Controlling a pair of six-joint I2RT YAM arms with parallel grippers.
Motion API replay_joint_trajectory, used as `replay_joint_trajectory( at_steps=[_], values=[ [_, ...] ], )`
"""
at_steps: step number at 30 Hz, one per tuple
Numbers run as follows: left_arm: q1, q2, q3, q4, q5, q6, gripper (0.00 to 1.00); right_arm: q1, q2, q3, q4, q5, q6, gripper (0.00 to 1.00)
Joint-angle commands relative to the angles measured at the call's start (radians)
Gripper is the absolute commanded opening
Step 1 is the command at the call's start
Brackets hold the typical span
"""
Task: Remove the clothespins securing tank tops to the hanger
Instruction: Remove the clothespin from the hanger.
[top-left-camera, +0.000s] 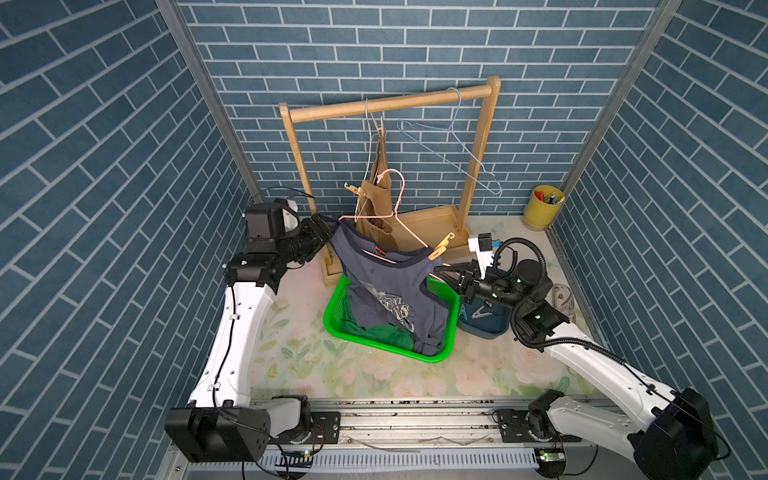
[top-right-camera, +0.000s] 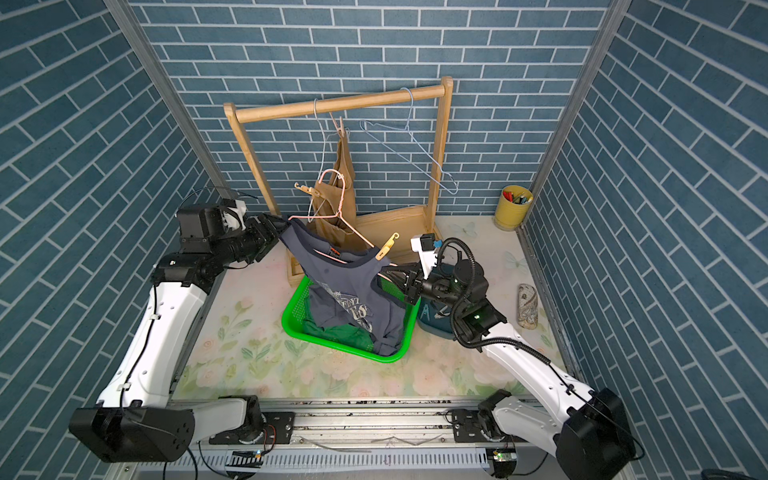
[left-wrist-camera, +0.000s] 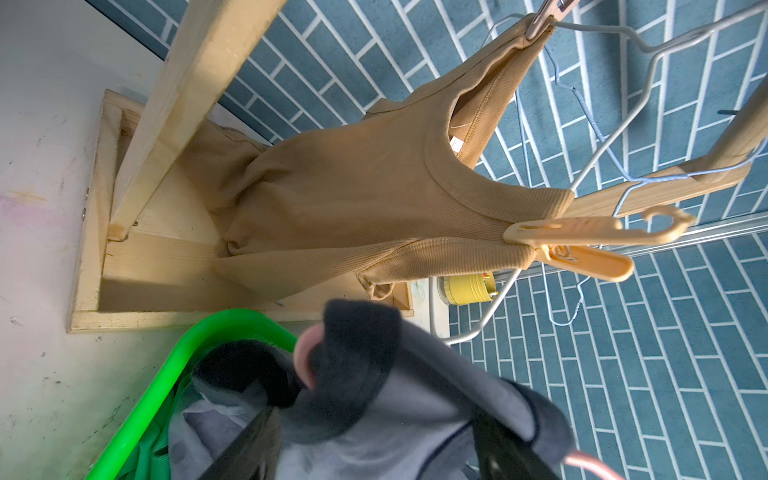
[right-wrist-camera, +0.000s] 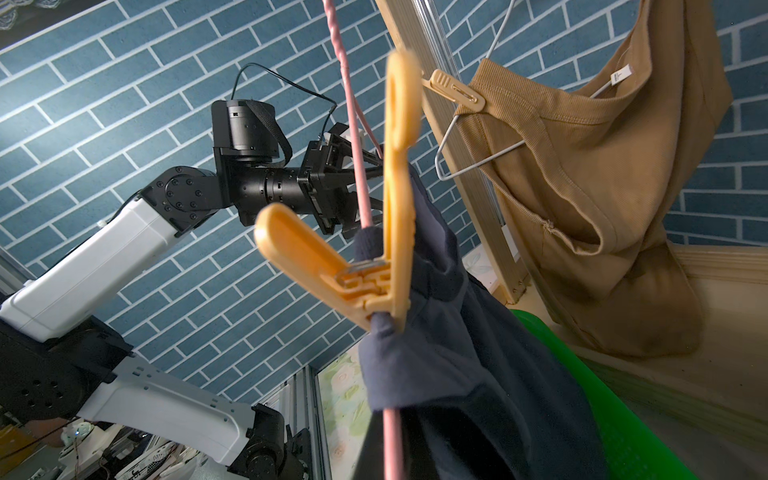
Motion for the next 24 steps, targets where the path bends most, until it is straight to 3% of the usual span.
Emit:
replay_joint_trajectory(
  at_steps=[1, 8, 17, 24],
  values=[
    [0.002, -0.009, -0.001, 0.035, 0.045, 0.014, 0.74, 0.018, 0.029, 0.025, 0.113, -0.054, 0.051, 0.00],
    [0.002, 0.009, -0.040, 0.120, 0.112, -0.035, 0.68, 0.046, 0.105, 0.050, 0.153, -0.061, 0.062, 0.00],
    [0.001, -0.016, -0.036, 0.054, 0.126, 0.006, 0.67, 0.053, 0.154, 0.065, 0.173, -0.044, 0.059, 0.00],
    [0.003, -0.033, 0.109, -0.268, 0.003, 0.173, 0.80, 0.053, 0.135, 0.046, 0.176, -0.014, 0.053, 0.00]
  ],
)
